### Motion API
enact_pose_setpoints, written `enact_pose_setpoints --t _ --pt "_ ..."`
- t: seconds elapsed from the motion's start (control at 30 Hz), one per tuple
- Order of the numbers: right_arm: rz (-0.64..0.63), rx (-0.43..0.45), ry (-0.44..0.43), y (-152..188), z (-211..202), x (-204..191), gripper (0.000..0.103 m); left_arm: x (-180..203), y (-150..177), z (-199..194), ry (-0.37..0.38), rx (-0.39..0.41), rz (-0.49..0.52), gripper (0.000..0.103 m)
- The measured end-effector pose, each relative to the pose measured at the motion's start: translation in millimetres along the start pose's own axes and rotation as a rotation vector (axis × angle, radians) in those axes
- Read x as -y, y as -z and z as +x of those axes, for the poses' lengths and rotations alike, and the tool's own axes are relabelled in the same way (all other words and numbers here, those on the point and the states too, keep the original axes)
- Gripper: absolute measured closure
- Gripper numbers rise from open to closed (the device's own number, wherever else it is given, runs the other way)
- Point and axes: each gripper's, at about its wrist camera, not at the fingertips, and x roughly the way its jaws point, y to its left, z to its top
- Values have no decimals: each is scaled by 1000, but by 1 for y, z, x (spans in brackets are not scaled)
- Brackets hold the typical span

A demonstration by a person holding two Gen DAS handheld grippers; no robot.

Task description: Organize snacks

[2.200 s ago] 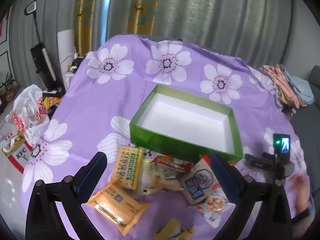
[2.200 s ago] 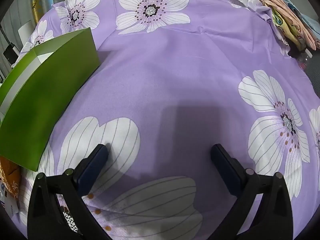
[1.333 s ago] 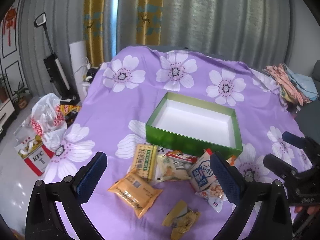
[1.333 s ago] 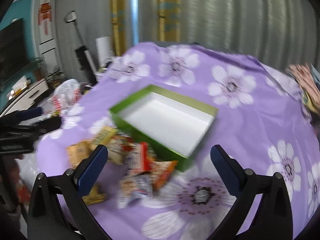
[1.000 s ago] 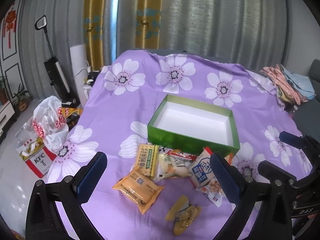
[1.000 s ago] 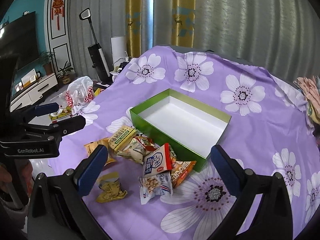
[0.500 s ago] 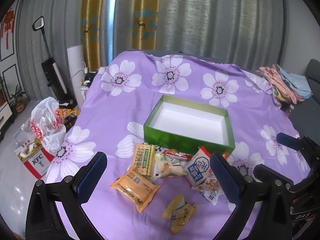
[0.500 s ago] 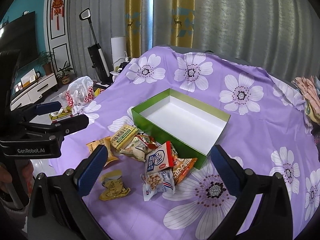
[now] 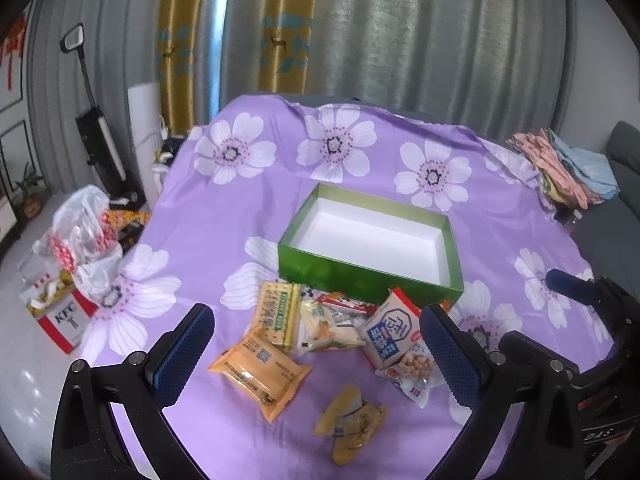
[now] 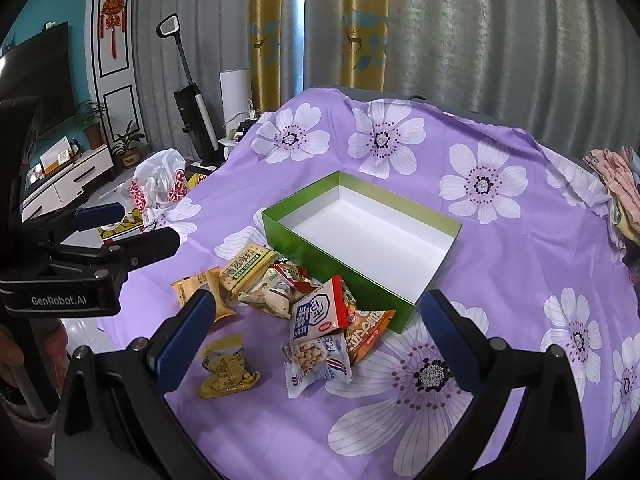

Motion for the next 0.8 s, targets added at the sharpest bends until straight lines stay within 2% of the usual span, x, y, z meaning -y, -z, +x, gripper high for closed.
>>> enact_pose_setpoints --t 0.17,0.33,0.53,0.73,0.8 --pt "13 -26 -13 5 7 2 0 -20 11 21 112 -88 -104 1" --pt "18 -87 -61 23 25 -1 0 -36 35 43 150 -185 -174 1" --pt "12 -172 -156 52 50 -16 0 -41 65 59 182 -279 -177 1" --pt "2 -240 -270 80 72 -39 1 -34 79 67 266 -307 -129 1" --pt "22 -265 -312 89 81 -44 5 -30 85 71 278 -321 -105 1"
